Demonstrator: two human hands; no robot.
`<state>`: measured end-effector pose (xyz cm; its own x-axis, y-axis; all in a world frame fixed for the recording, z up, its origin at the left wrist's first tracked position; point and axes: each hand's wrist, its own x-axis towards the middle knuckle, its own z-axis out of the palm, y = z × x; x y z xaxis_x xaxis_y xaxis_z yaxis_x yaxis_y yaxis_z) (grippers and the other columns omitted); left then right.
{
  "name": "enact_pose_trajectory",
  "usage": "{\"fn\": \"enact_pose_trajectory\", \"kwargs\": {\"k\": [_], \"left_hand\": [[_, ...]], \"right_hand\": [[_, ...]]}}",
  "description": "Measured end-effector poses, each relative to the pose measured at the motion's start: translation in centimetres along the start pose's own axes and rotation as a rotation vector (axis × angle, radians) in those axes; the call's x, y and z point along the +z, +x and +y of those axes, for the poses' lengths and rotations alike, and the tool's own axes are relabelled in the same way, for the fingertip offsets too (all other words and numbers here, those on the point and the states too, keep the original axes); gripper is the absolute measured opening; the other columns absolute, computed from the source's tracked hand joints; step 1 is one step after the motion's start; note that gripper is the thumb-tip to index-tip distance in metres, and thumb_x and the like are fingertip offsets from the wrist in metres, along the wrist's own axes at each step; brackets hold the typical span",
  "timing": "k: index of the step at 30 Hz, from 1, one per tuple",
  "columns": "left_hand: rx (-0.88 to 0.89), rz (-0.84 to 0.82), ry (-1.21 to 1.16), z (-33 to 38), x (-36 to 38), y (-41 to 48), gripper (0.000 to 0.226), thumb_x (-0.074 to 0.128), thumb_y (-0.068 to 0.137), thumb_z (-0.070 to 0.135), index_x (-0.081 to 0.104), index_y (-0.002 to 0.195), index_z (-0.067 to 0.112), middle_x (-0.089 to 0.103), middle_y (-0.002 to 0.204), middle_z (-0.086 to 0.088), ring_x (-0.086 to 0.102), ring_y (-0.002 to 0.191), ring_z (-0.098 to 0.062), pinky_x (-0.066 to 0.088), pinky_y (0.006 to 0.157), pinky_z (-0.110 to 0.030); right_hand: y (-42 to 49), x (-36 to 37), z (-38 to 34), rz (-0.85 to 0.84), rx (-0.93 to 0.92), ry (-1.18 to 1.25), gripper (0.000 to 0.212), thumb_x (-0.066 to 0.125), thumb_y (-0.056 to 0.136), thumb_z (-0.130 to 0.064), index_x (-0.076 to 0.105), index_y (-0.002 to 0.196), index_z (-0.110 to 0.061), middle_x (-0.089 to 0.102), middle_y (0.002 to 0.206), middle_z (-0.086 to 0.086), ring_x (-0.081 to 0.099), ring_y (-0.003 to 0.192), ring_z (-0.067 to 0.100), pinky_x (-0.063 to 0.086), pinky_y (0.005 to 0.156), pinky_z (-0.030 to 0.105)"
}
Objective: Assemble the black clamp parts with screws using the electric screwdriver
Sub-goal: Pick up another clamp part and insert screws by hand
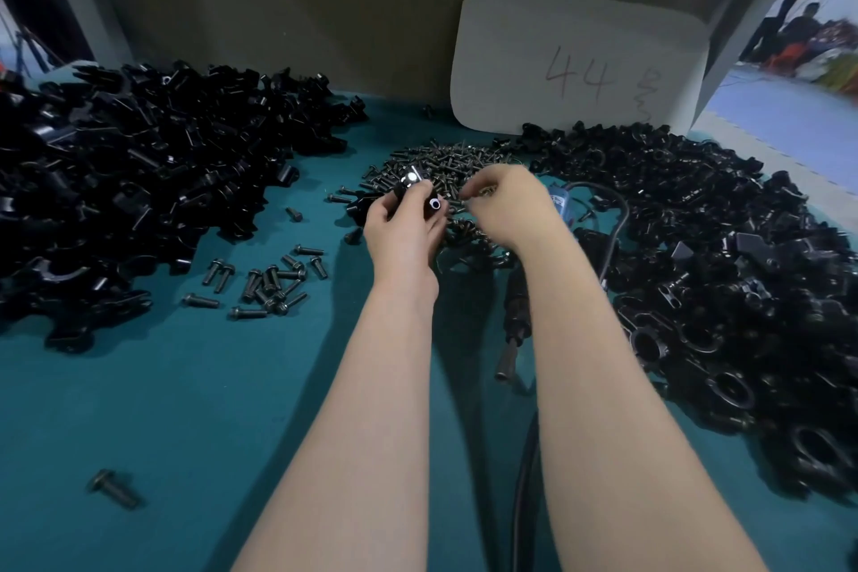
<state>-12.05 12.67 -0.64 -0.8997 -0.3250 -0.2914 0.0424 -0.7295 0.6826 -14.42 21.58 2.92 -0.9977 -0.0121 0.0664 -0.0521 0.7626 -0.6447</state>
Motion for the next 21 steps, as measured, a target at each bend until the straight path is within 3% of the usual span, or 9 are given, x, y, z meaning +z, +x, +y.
{"fn": "enact_pose_trajectory", "kwargs": {"k": [3,5,8,11,14,21], "left_hand": [[-0.032,-0.004,-0.057,-0.1,-0.1,0.2,0.024,0.062,0.092,0.010,0.049,0.112,0.008,0.063,0.103,-0.015,0.065,0.078,-0.018,0.055,0.074,-0.022],[-0.052,-0.014,-0.066,-0.2,-0.2,0.4,0.026,0.061,0.094,0.013,0.050,0.117,0.009,0.063,0.105,-0.013,0.066,0.083,-0.018,0.054,0.084,-0.025],[-0.058,-0.022,-0.068,-0.3,-0.5,0.7,0.027,0.060,0.094,0.016,0.050,0.119,0.011,0.063,0.108,-0.011,0.065,0.090,-0.017,0.051,0.094,-0.029],[-0.039,-0.008,-0.100,-0.3,-0.4,0.8,0.024,0.062,0.093,0.012,0.051,0.114,0.010,0.064,0.103,-0.012,0.063,0.081,-0.016,0.053,0.082,-0.024],[-0.027,0.004,-0.125,-0.3,-0.3,0.7,0.023,0.063,0.091,0.008,0.052,0.111,0.007,0.062,0.094,-0.011,0.063,0.076,-0.017,0.055,0.073,-0.023],[-0.019,-0.016,-0.104,-0.5,-0.3,0.6,0.024,0.065,0.090,0.008,0.055,0.112,0.005,0.065,0.096,-0.010,0.067,0.082,-0.020,0.055,0.091,-0.031]], "right_hand": [[-0.3,-0.9,-0.1,-0.046,0.038,0.253,0.035,0.045,0.091,0.000,0.063,0.070,-0.021,0.061,0.068,0.004,0.058,0.064,0.016,0.057,0.079,0.034],[-0.4,-0.8,-0.1,-0.078,0.042,0.122,0.031,0.046,0.090,0.000,0.066,0.076,-0.019,0.063,0.079,0.007,0.062,0.077,0.021,0.055,0.087,0.035],[-0.4,-0.2,-0.2,-0.163,-0.021,-0.213,0.023,0.056,0.089,-0.005,0.069,0.106,-0.012,0.062,0.096,0.005,0.058,0.090,0.022,0.048,0.083,0.025],[-0.5,0.9,-0.7,-0.269,-0.033,-0.388,0.036,0.064,0.086,-0.012,0.061,0.122,-0.010,0.060,0.121,0.010,0.059,0.106,0.026,0.045,0.084,0.028],[-0.4,2.3,-0.6,-0.212,-0.014,-0.357,0.035,0.057,0.087,-0.007,0.056,0.122,-0.010,0.058,0.121,0.015,0.058,0.105,0.029,0.044,0.078,0.030],[-0.2,2.7,-0.2,-0.090,-0.003,-0.277,0.030,0.054,0.088,-0.005,0.058,0.118,-0.008,0.062,0.112,0.014,0.059,0.102,0.030,0.045,0.076,0.031]]}}
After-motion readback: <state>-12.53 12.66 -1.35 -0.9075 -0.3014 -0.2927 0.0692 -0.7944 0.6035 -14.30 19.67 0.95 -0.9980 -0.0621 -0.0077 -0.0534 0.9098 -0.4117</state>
